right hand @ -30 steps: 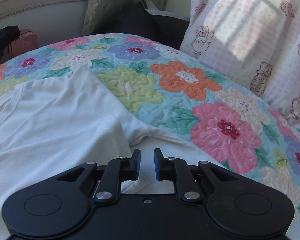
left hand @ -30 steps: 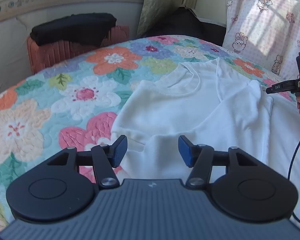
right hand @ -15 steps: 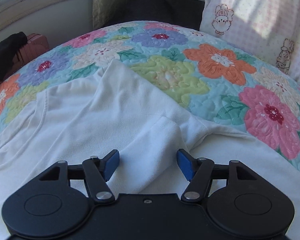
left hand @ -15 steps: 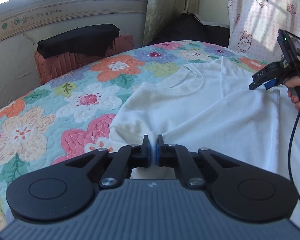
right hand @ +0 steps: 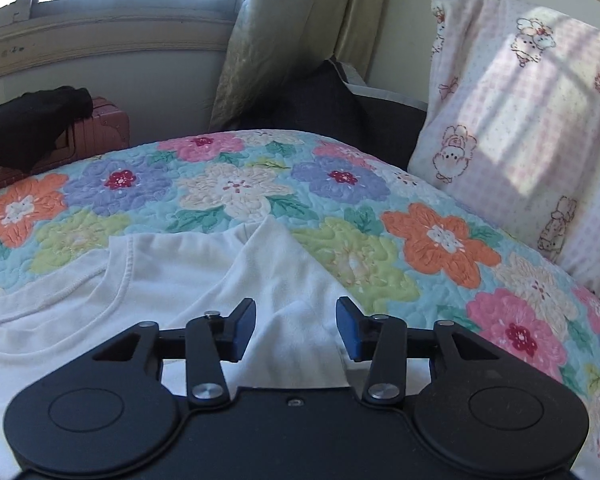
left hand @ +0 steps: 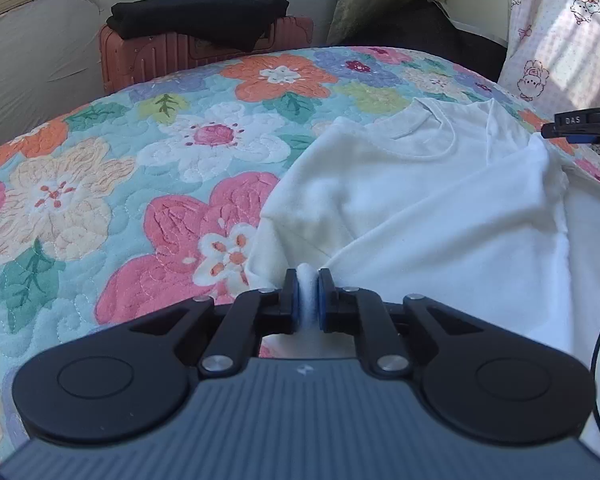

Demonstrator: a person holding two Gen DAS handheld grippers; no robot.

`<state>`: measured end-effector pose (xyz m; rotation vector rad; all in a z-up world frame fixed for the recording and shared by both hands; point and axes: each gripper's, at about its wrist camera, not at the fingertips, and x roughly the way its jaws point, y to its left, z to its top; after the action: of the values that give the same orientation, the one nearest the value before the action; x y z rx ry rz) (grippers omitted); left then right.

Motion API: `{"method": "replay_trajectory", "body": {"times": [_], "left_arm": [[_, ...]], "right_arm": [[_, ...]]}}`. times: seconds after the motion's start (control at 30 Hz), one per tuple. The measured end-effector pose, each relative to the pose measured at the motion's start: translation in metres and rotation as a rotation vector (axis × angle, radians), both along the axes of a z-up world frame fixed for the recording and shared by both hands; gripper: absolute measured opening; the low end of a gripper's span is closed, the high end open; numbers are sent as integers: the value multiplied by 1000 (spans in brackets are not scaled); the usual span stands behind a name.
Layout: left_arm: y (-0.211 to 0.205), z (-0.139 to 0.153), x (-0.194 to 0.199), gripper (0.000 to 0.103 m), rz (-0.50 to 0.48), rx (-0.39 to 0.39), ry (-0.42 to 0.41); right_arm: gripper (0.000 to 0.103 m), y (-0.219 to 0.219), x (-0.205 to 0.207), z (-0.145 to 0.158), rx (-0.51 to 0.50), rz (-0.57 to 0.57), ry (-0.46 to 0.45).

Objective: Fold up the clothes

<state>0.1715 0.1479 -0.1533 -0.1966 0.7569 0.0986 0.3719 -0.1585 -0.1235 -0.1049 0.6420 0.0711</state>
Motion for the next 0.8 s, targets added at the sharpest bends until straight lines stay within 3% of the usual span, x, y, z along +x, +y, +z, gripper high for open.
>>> {"method": "replay_trajectory", "body": {"times": [0.13, 0.33, 0.43, 0.5, 0.6, 0.7, 0.77, 0.8], "left_arm": [[9, 13, -12, 31, 12, -50, -18], [16, 38, -37, 37, -67, -199, -67], [7, 38, -45, 38, -106, -220, -55], [0, 33, -52, 38, -121, -221, -30], [-2, 30, -53, 38, -126, -209, -15], [11, 21, -45, 42, -38, -223, 7], [26, 3, -34, 42, 26, -287, 64], [31, -5, -29, 41, 35, -321, 84]], "right_arm": [[62, -12, -59, -1, 290, 13, 106], [63, 2, -167, -21, 570, 199, 300], [63, 23, -205, -32, 701, 332, 366], [63, 44, -220, -38, 732, 407, 387], [63, 89, -232, -44, 534, 494, 366], [63, 132, -245, -48, 264, 540, 299], [62, 143, -251, -50, 226, 493, 238], [51, 142, -252, -51, 235, 457, 218]]}}
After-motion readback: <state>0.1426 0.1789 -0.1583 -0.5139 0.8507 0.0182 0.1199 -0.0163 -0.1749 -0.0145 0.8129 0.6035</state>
